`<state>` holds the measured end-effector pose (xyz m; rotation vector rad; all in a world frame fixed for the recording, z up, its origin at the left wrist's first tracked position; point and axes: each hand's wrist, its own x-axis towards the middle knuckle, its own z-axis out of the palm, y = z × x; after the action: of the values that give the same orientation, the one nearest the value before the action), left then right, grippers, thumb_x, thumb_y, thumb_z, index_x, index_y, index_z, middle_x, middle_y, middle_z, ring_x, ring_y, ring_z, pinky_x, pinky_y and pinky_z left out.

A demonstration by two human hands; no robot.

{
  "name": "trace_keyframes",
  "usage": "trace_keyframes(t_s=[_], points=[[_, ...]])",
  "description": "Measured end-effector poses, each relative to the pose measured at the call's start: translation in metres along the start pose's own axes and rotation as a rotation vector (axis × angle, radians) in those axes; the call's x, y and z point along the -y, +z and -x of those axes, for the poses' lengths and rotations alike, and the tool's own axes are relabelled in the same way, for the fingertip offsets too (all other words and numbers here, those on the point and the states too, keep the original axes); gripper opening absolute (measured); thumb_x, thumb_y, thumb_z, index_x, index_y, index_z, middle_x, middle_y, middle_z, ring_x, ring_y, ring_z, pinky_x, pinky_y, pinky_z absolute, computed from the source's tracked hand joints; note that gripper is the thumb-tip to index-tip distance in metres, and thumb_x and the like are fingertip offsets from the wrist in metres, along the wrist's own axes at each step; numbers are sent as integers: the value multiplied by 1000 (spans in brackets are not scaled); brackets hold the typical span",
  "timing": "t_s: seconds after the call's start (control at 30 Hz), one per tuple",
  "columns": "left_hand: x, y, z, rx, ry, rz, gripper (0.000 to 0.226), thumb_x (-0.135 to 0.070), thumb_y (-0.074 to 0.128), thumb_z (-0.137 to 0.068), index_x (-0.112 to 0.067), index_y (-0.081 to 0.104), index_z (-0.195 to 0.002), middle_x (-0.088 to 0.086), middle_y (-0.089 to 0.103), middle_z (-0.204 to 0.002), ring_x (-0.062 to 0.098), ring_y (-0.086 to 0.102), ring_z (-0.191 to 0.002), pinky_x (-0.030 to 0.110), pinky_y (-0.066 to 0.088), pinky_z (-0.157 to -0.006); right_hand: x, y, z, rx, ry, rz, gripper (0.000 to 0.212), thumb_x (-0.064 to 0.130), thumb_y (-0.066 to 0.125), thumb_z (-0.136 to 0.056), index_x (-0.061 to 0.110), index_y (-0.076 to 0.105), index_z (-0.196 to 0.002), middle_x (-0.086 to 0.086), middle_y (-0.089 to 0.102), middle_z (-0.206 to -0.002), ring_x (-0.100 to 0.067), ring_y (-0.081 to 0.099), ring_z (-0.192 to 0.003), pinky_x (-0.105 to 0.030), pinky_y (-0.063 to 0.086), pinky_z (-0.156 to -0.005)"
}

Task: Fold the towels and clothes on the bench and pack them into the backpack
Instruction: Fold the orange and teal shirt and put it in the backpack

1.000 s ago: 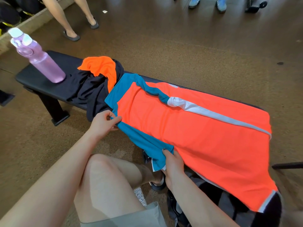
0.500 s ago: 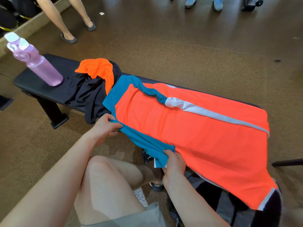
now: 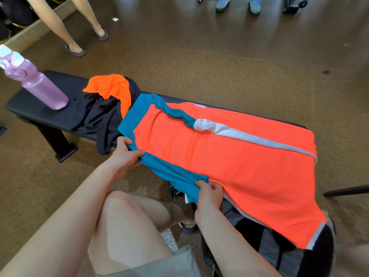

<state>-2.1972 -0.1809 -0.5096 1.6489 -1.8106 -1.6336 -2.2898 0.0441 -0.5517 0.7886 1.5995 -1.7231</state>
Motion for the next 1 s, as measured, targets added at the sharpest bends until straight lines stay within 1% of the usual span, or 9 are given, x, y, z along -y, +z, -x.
trace_keyframes(t_s=[0.13,0.23,0.3,0.37,0.43,0.53,0.63,0.8,1.0], points=[[-5,3,5,35,34,-41,25,3,53,-98,-17,40,-104,5,40,-80,14,43,-61,29,49,-62,-3,0,-2,-33,20,1,30,2,72,-79,9,44,-87,-14,61,-94,-27,59,-84,-40,51,-78],[-5,2,5,46,46,-75,17,2,48,-100,-15,47,-95,6,43,-80,15,43,-63,29,47,-60,-4,3,-1,-77,124,-64,31,1,79,-71,4,62,-97,-14,70,-101,-32,69,-92,-48,58,-90],[-4,2,4,45,42,-96,22,2,45,-100,-13,51,-87,5,44,-78,15,44,-63,28,46,-60,-2,1,1,-87,159,-111,35,-2,79,-68,6,68,-100,-15,72,-102,-34,71,-92,-51,60,-87],[-3,3,4,50,35,-106,27,2,41,-101,-13,55,-83,6,49,-81,15,47,-66,27,46,-62,0,-2,0,-55,209,-184,34,-6,77,-72,4,67,-103,-16,72,-101,-34,72,-90,-46,62,-78],[-4,4,3,44,9,-81,28,0,39,-103,-12,57,-85,7,55,-90,16,53,-74,29,48,-67,1,-4,1,33,284,-263,37,-9,73,-78,1,65,-112,-19,71,-104,-34,72,-92,-39,61,-67],[-7,5,2,18,-40,-1,23,-3,43,-103,-10,62,-92,9,59,-103,17,58,-86,31,52,-69,4,-4,6,111,338,-394,53,-12,69,-80,5,58,-129,-22,70,-115,-36,72,-97,-38,62,-64],[-10,4,3,63,-78,87,9,-8,60,-98,-6,67,-102,12,63,-112,21,63,-94,35,57,-74,6,-8,6,137,349,-444,45,-13,62,-87,5,60,-128,-20,70,-113,-33,72,-92,-35,61,-61],[-10,-2,7,122,-31,-67,23,3,66,-88,-5,63,-110,14,62,-120,26,66,-109,40,58,-85,3,-9,4,149,362,-419,35,-10,58,-92,2,60,-126,-21,67,-110,-31,68,-89,-39,59,-73],[-16,2,15,70,12,-116,13,2,65,-90,-3,59,-101,16,60,-100,21,66,-85,34,61,-71,14,-10,9,136,322,-320,33,-7,59,-92,1,59,-124,-24,67,-115,-36,70,-96,-41,60,-72]])
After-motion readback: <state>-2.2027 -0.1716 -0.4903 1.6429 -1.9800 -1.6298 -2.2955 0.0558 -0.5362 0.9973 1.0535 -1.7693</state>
